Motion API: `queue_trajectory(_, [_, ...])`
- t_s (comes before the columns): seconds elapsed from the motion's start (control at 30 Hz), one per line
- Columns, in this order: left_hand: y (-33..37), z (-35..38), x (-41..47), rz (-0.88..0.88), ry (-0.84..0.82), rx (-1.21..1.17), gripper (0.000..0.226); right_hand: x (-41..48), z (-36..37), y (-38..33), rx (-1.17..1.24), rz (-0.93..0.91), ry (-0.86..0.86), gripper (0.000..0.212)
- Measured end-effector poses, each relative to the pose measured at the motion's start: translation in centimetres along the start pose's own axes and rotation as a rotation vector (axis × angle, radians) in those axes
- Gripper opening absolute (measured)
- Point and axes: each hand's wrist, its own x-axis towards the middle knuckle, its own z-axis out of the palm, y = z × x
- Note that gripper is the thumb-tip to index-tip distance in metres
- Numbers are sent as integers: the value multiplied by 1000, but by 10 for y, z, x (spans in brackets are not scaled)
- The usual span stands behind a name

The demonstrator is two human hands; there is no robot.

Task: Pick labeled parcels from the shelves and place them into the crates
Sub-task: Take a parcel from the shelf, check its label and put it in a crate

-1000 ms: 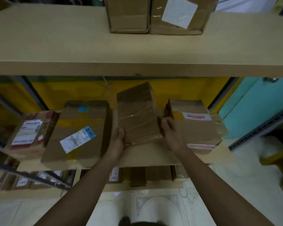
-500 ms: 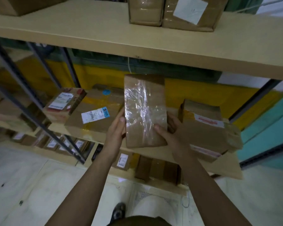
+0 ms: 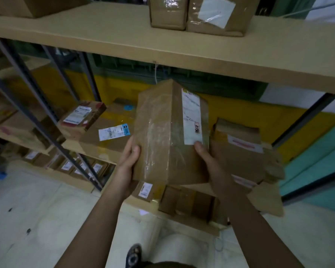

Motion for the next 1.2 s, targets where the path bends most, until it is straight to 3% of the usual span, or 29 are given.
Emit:
queue_trajectory(0.23, [9, 16, 9, 166, 34, 376, 41, -10, -4, -16, -96, -136, 77, 42])
queue_trajectory(0.3, [9, 22, 7, 130, 7, 338, 47, -11, -5, -17, -123, -157, 86, 46])
queue_trajectory(0.43, [6, 27, 4, 69, -38, 281, 83, -13, -6, -16, -172, -206, 92, 56])
queue_trajectory(0.7, [8, 4, 1, 9, 70, 188, 69, -8, 13, -15, -204, -219, 7, 55])
queue_trajectory(0.97, [34, -74, -19, 9, 240, 62, 74, 4, 95, -5, -201, -213, -168, 62])
queue_trajectory(1.2, [76, -185, -58, 88, 458, 36, 77, 5, 226, 5, -177, -181, -369, 58])
